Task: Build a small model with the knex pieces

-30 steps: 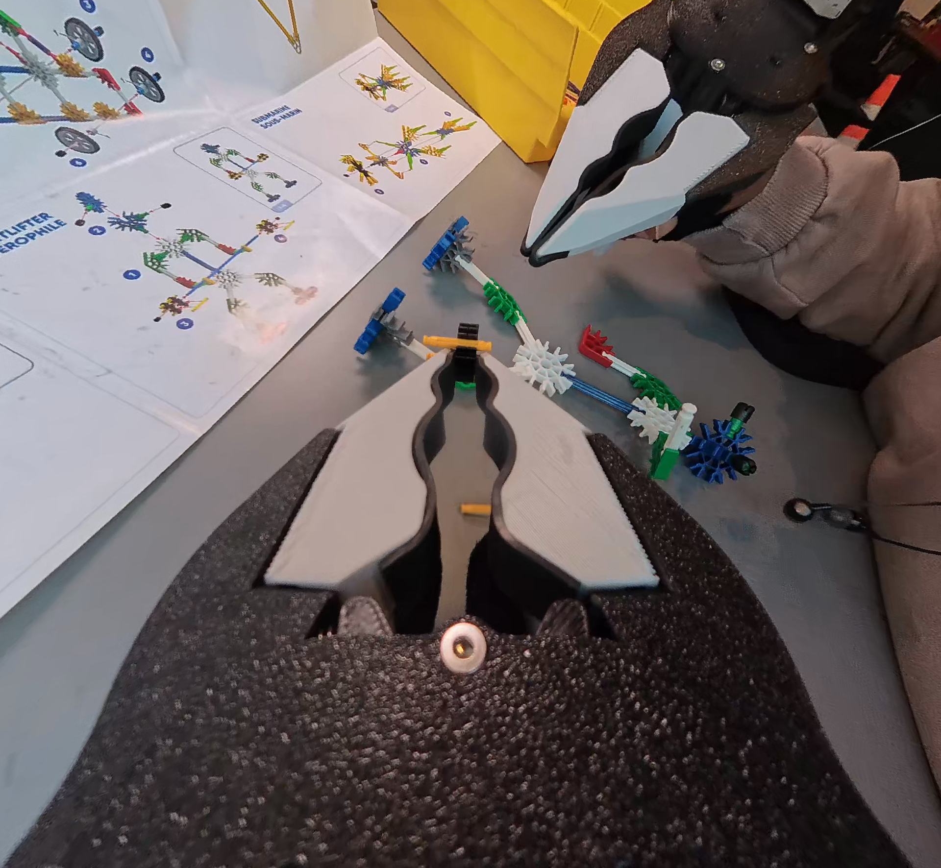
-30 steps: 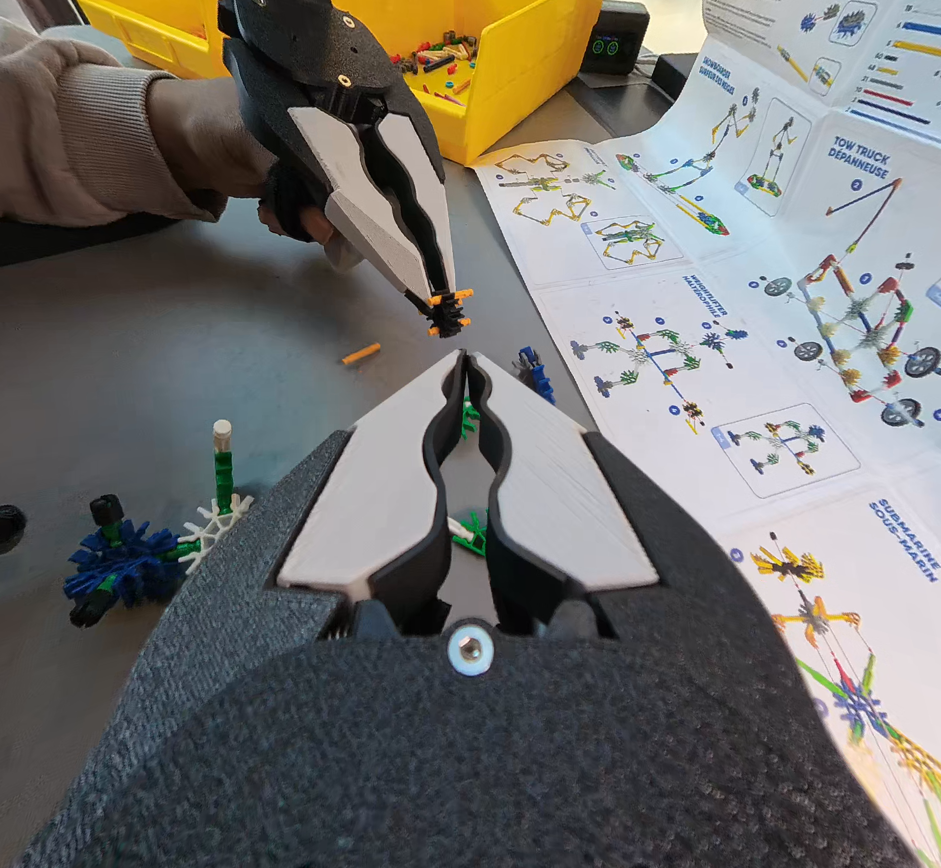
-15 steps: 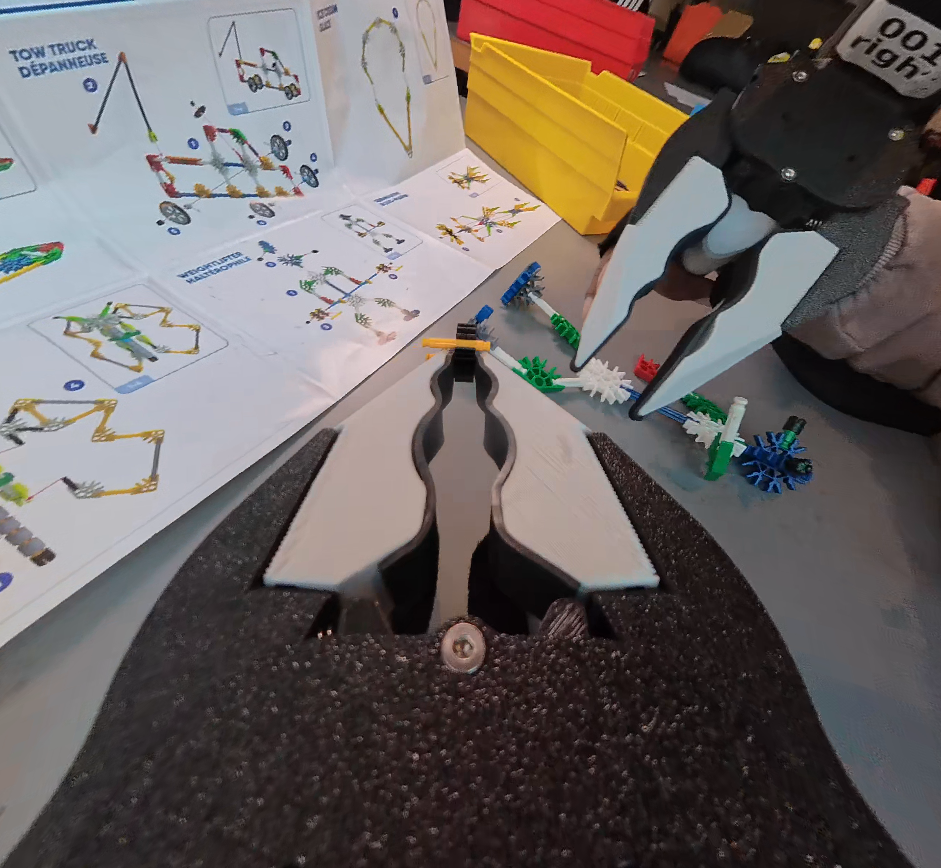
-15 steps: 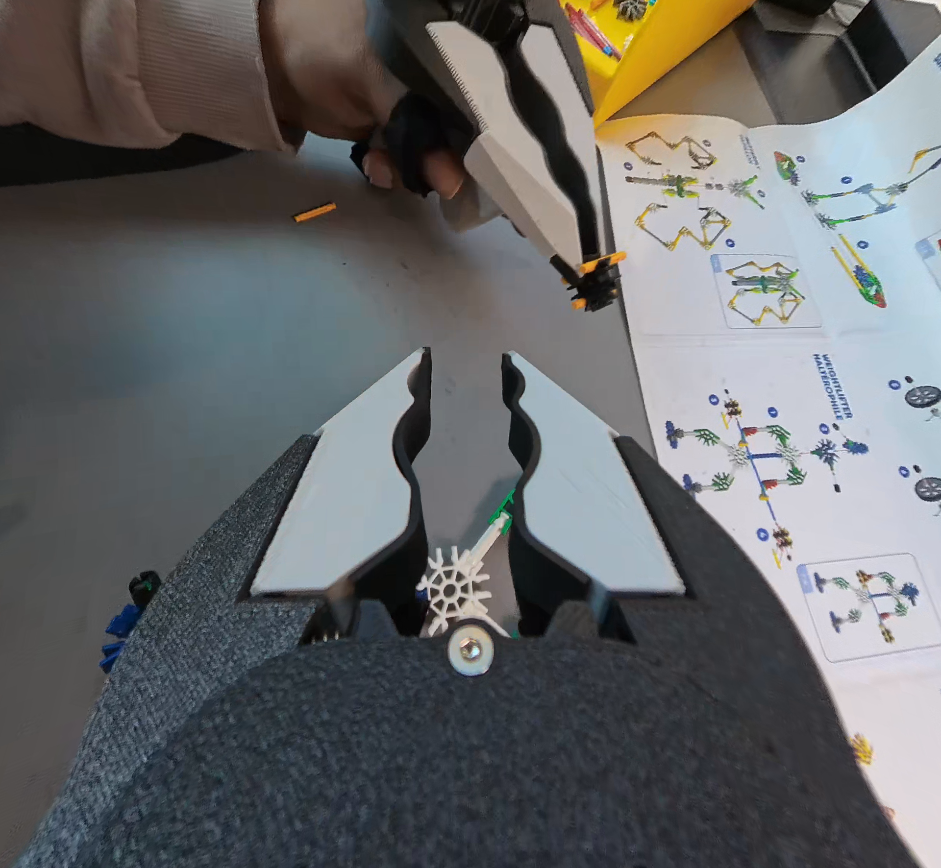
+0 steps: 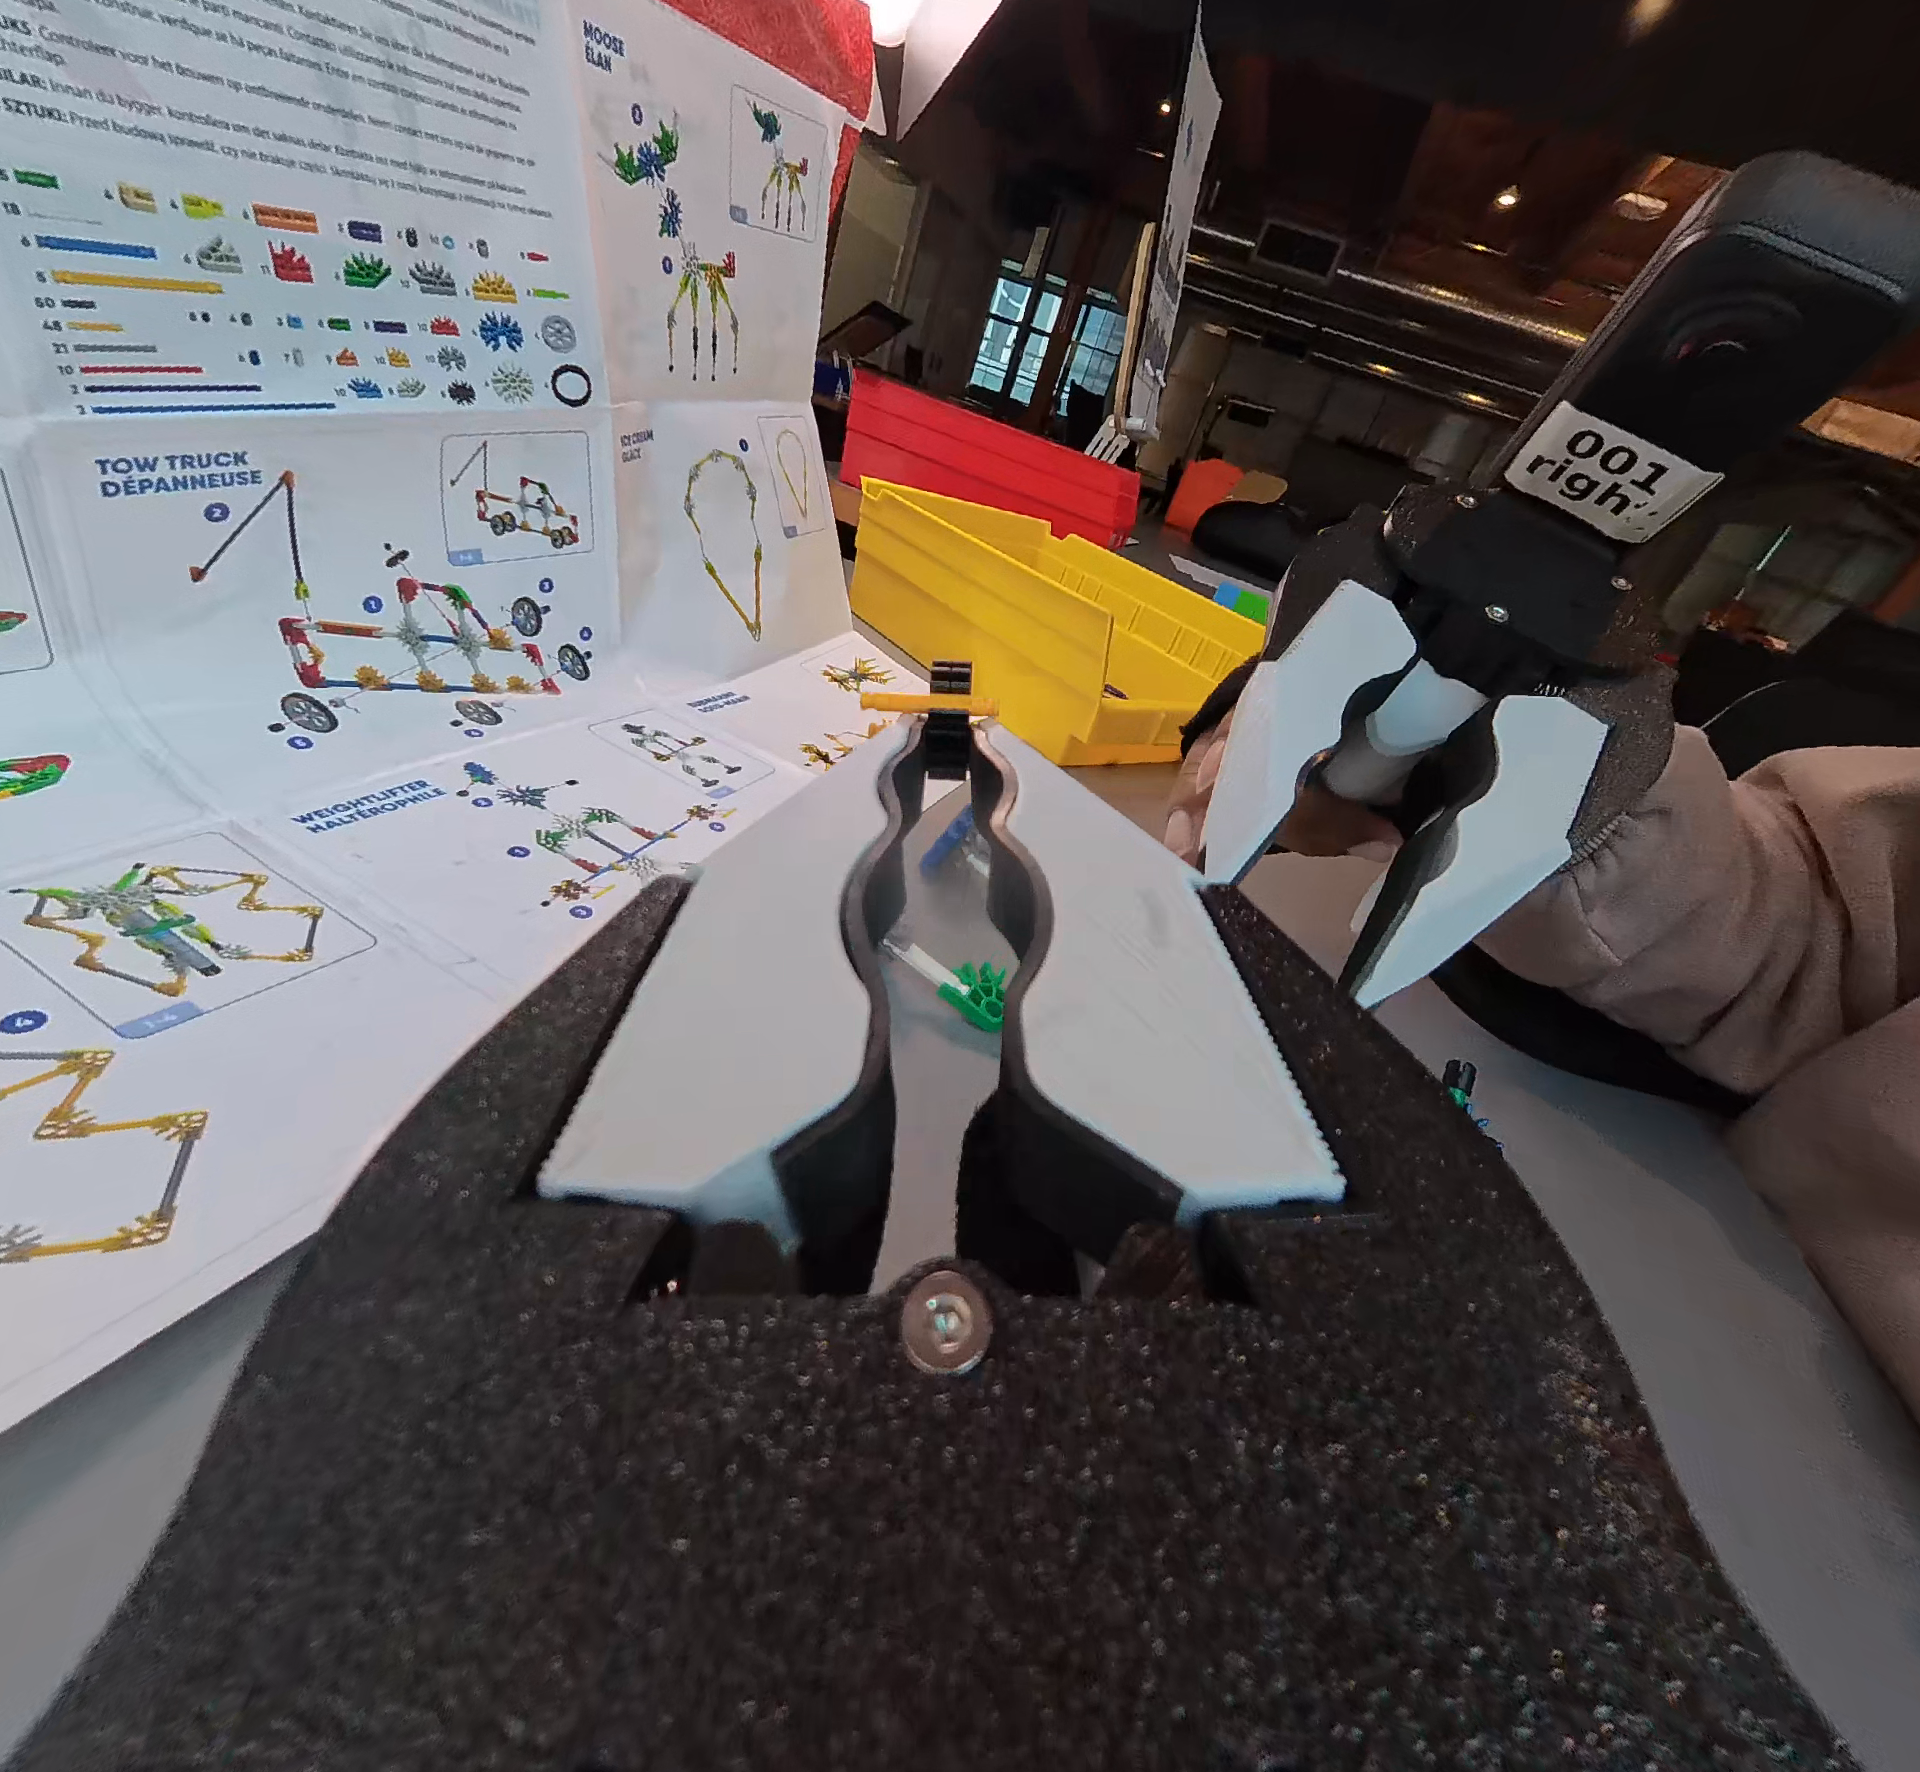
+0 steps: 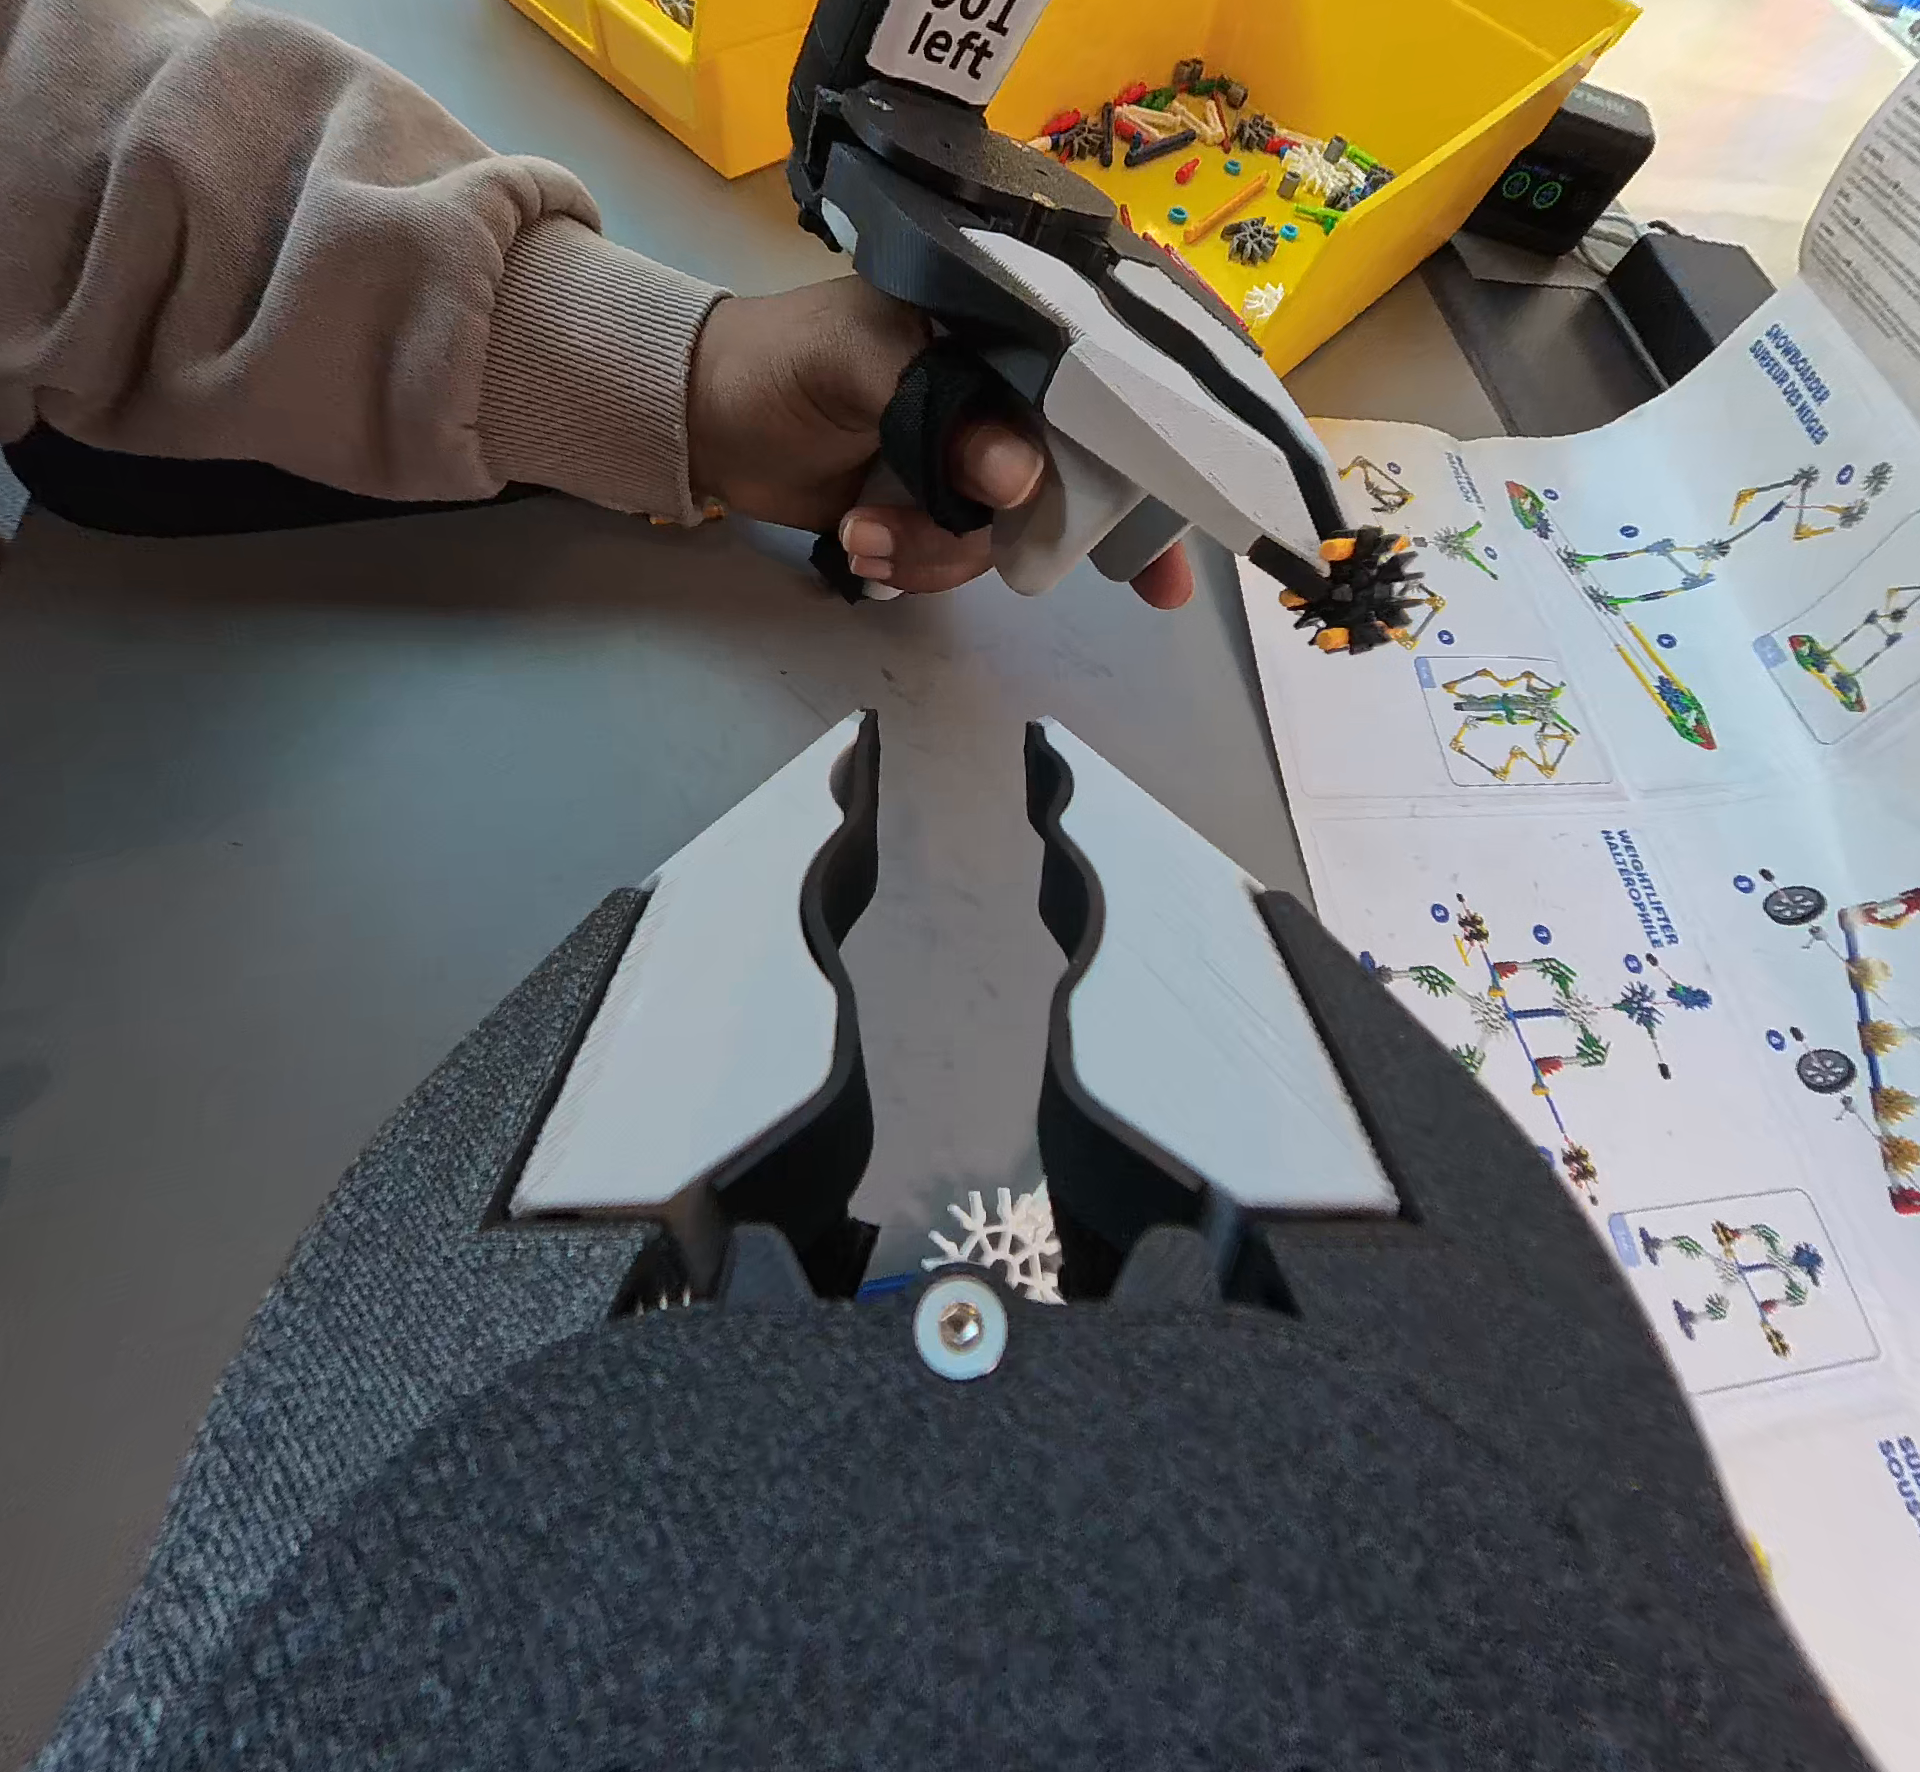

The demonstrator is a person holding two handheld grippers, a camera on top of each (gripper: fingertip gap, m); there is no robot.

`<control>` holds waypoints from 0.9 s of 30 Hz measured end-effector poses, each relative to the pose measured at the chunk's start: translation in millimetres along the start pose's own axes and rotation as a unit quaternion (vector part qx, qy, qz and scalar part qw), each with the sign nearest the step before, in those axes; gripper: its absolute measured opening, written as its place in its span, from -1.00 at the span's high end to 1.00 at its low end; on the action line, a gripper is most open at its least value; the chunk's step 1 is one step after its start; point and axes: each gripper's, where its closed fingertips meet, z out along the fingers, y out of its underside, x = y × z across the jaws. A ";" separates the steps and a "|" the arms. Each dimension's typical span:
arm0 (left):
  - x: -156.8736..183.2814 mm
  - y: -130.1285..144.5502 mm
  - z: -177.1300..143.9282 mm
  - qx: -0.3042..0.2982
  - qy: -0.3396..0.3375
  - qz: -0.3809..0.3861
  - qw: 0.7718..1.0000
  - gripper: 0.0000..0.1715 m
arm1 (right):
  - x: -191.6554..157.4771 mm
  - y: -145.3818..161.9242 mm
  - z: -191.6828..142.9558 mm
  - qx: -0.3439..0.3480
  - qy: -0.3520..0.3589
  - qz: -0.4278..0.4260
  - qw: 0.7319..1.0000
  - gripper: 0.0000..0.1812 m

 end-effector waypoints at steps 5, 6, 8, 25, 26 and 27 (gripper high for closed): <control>20.9 -4.9 -3.5 -0.003 0.046 0.022 0.999 0.91 | 11.9 -7.5 -19.0 0.025 0.025 -0.015 0.999 0.69; 31.0 -3.7 -3.8 -0.011 0.071 0.030 0.997 0.91 | 14.7 -9.0 -24.9 0.038 0.024 -0.012 0.999 0.67; 54.3 1.7 -3.6 -0.033 0.126 0.044 0.990 0.91 | 16.8 -11.9 -36.3 0.070 0.005 0.003 0.998 0.55; 93.7 48.1 9.4 -0.159 0.168 0.149 0.961 0.91 | -7.4 3.8 -34.3 0.089 -0.113 0.047 0.988 0.73; 93.1 44.9 9.7 -0.150 0.167 0.141 0.964 0.91 | -5.7 0.8 -35.3 0.101 -0.110 0.047 0.988 0.73; 92.9 41.0 10.0 -0.139 0.168 0.130 0.967 0.91 | -4.0 -2.7 -36.5 0.116 -0.108 0.047 0.986 0.73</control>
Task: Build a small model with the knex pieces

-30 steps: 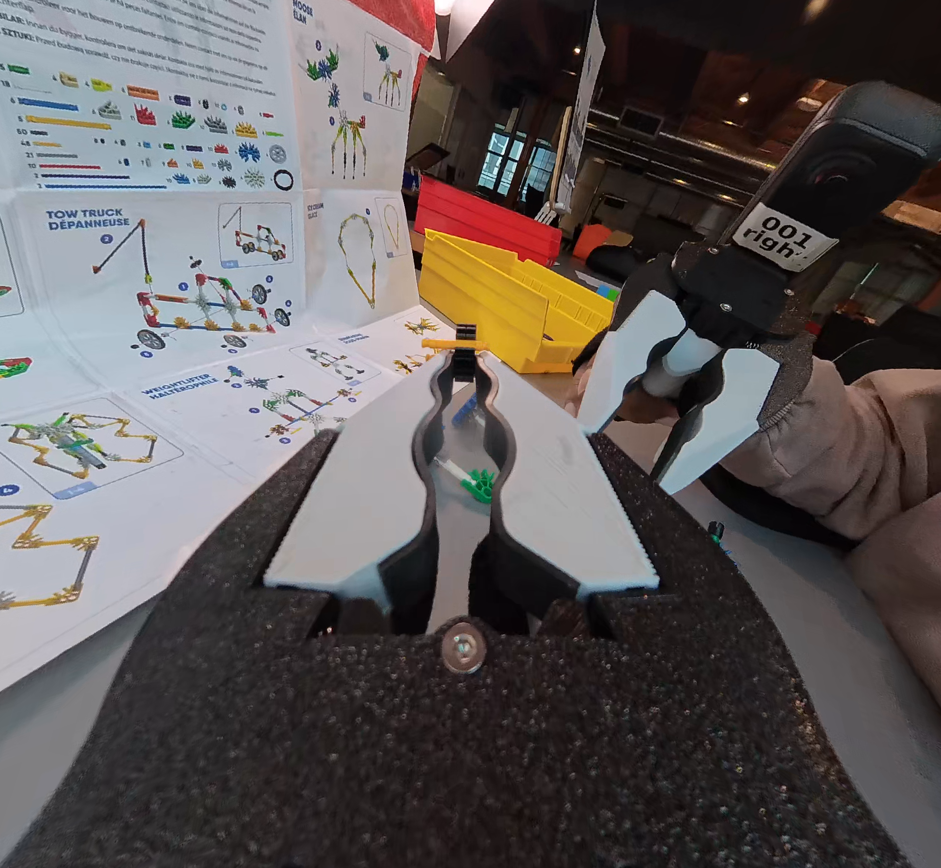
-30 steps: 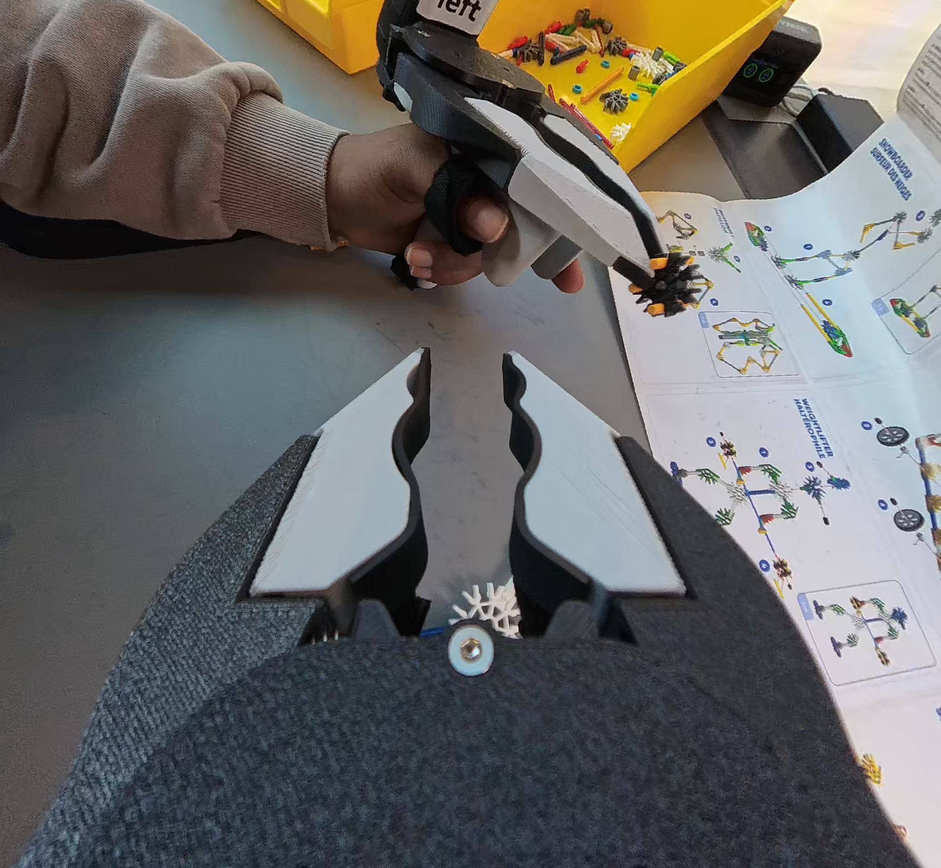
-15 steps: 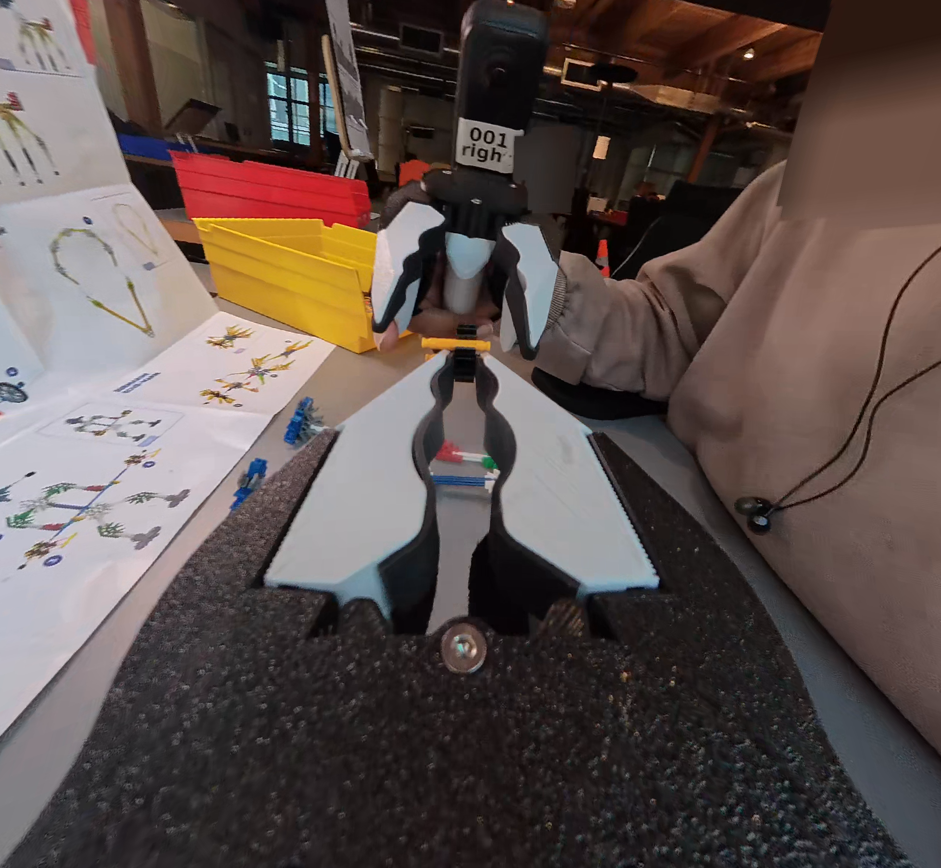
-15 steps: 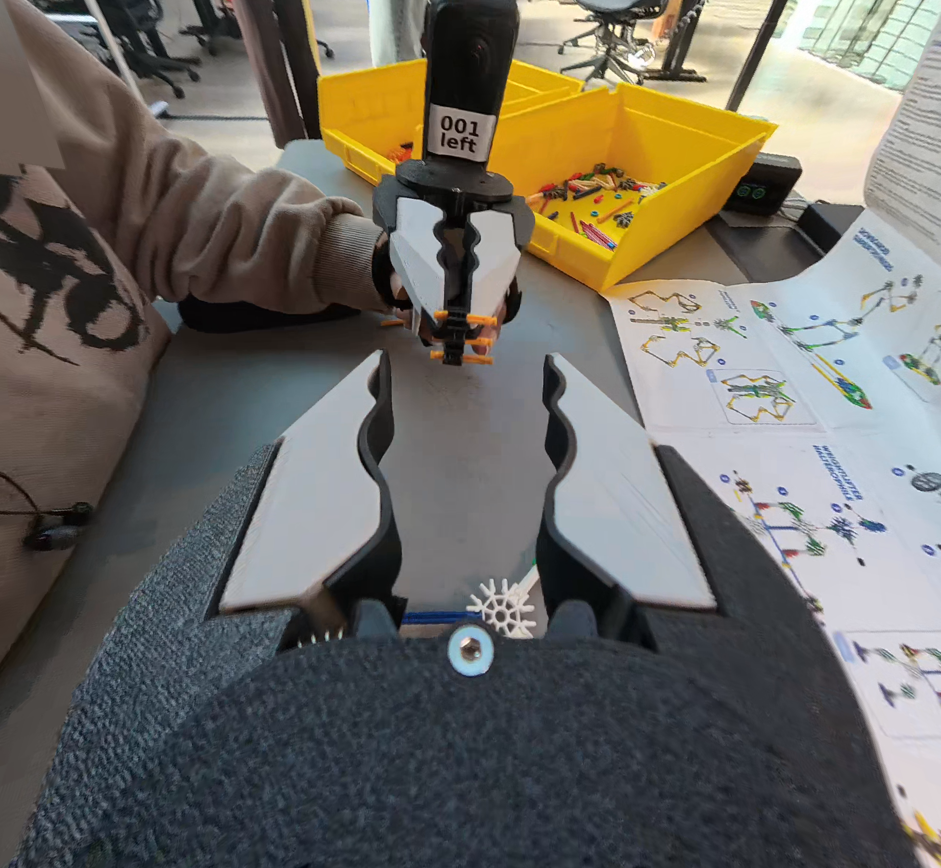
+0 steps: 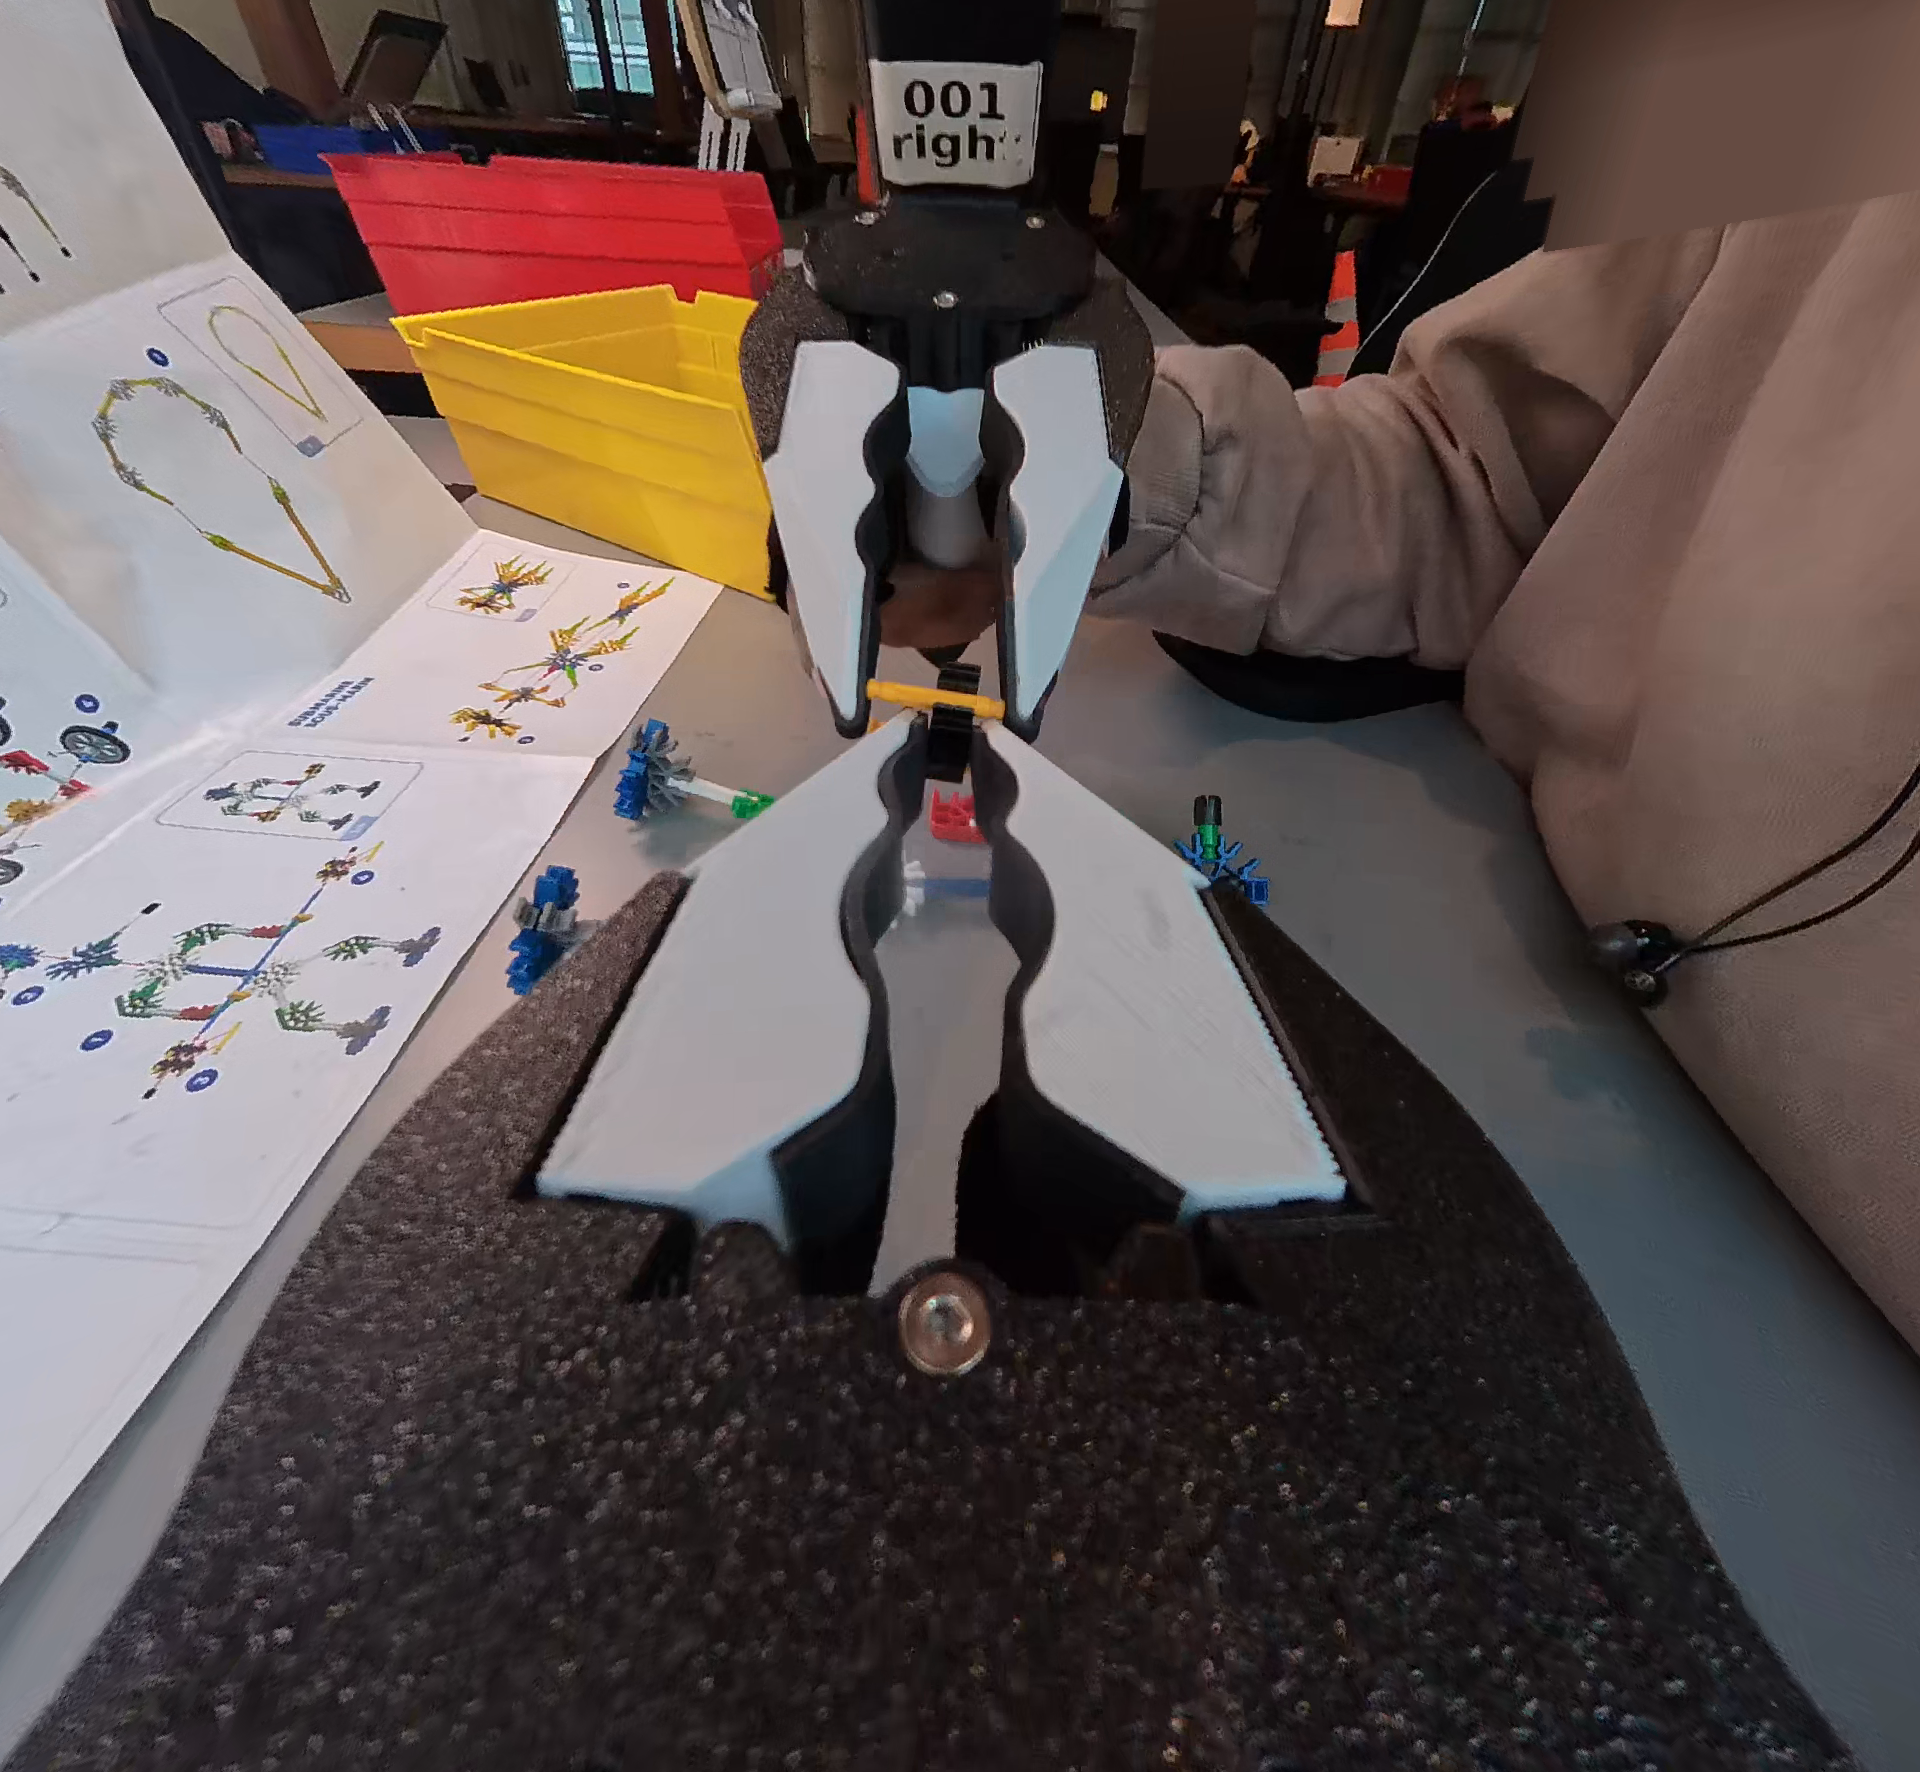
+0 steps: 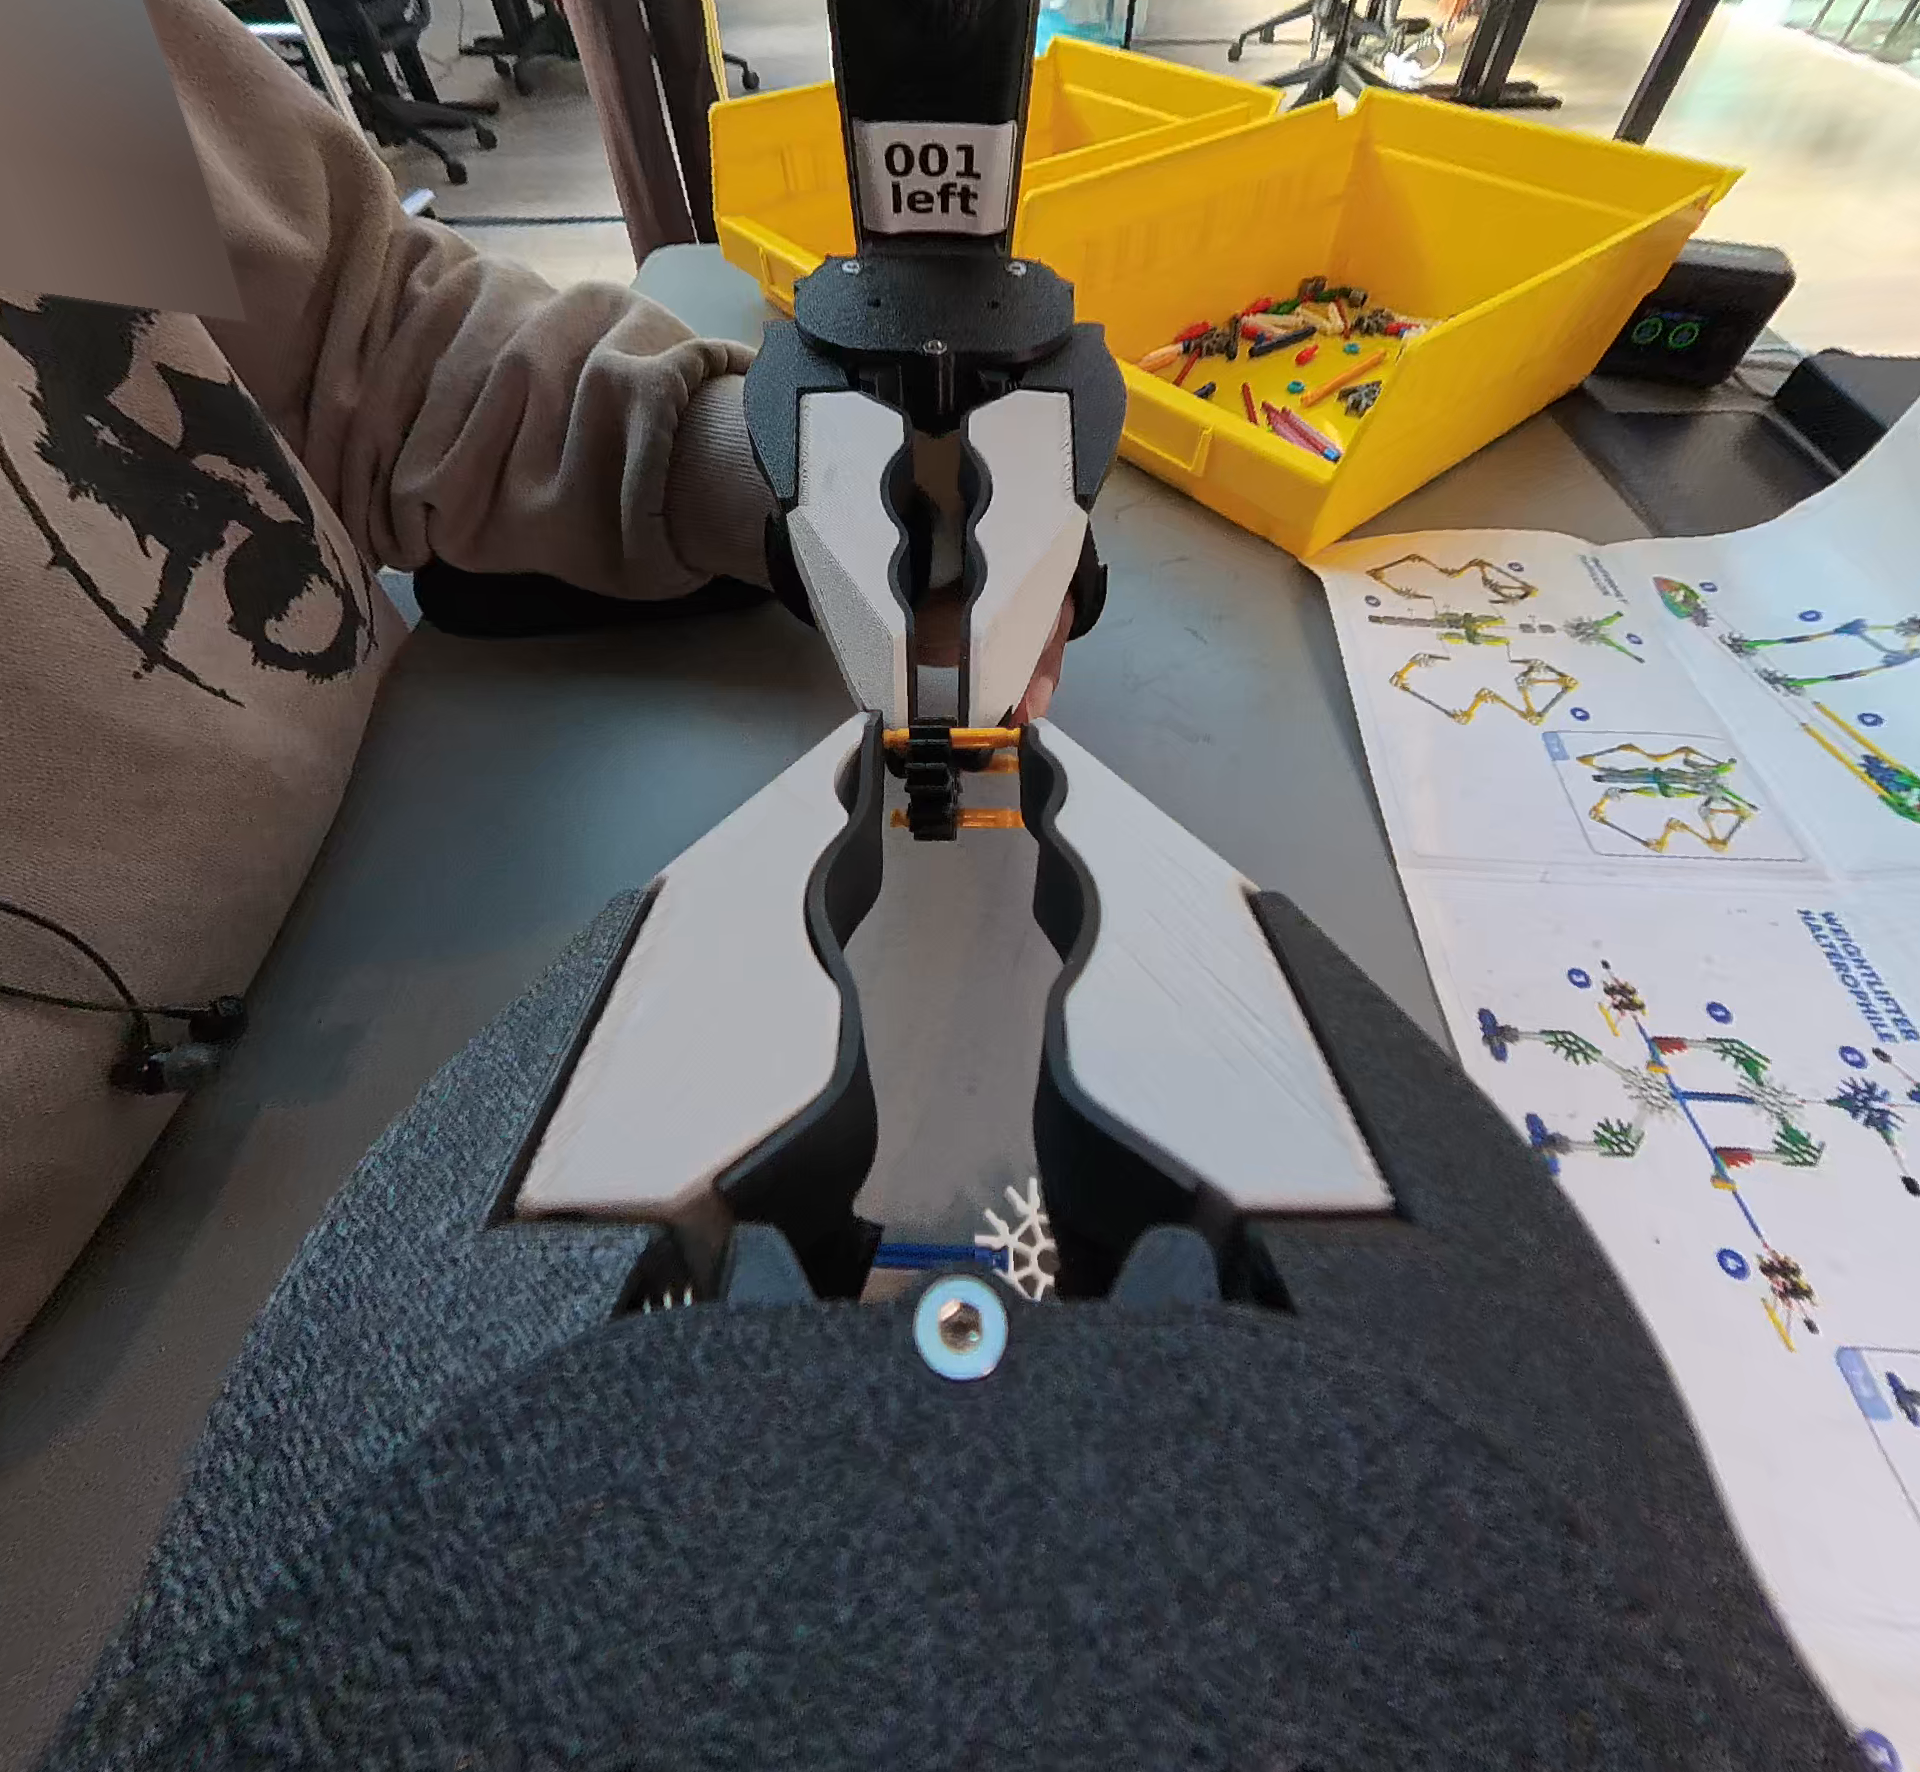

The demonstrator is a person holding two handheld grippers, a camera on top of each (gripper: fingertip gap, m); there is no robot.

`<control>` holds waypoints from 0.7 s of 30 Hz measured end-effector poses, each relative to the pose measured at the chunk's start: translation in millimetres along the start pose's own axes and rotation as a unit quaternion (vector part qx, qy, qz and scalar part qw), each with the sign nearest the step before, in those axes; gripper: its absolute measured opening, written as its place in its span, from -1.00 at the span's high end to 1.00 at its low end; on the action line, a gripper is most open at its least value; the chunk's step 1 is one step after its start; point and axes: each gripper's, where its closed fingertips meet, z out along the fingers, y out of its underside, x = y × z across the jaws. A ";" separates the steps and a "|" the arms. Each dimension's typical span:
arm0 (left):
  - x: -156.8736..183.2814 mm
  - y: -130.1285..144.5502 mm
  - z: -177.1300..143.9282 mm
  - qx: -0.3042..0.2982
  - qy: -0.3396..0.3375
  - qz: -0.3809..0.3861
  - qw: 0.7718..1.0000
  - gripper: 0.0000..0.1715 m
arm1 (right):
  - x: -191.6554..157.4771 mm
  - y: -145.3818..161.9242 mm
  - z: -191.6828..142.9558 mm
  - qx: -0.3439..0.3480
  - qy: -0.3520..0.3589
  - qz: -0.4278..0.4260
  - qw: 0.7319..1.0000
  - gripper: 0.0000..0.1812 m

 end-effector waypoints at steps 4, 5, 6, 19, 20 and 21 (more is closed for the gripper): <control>-0.1 -13.7 -1.5 0.053 -0.004 -0.009 0.999 0.91 | 0.0 -13.7 -3.6 0.067 -0.014 0.015 0.998 0.74; -0.1 -15.7 -1.6 0.060 -0.005 -0.011 0.998 0.90 | 0.1 -15.4 -4.2 0.079 -0.019 0.025 0.996 0.74; -1.1 -16.7 -1.7 0.063 -0.009 -0.013 0.998 0.90 | 1.5 -16.3 -4.6 0.088 -0.019 0.030 0.995 0.74; -27.2 3.4 -0.8 0.032 -0.006 -0.241 0.970 0.94 | 26.7 3.8 3.1 0.069 0.048 0.034 0.996 0.74; -28.2 6.4 -0.7 0.030 0.001 -0.257 0.966 0.95 | 27.6 6.5 4.4 0.064 0.052 0.027 0.996 0.74; -29.1 9.3 -0.7 0.027 0.006 -0.271 0.962 0.95 | 28.3 9.2 5.7 0.057 0.056 0.020 0.997 0.74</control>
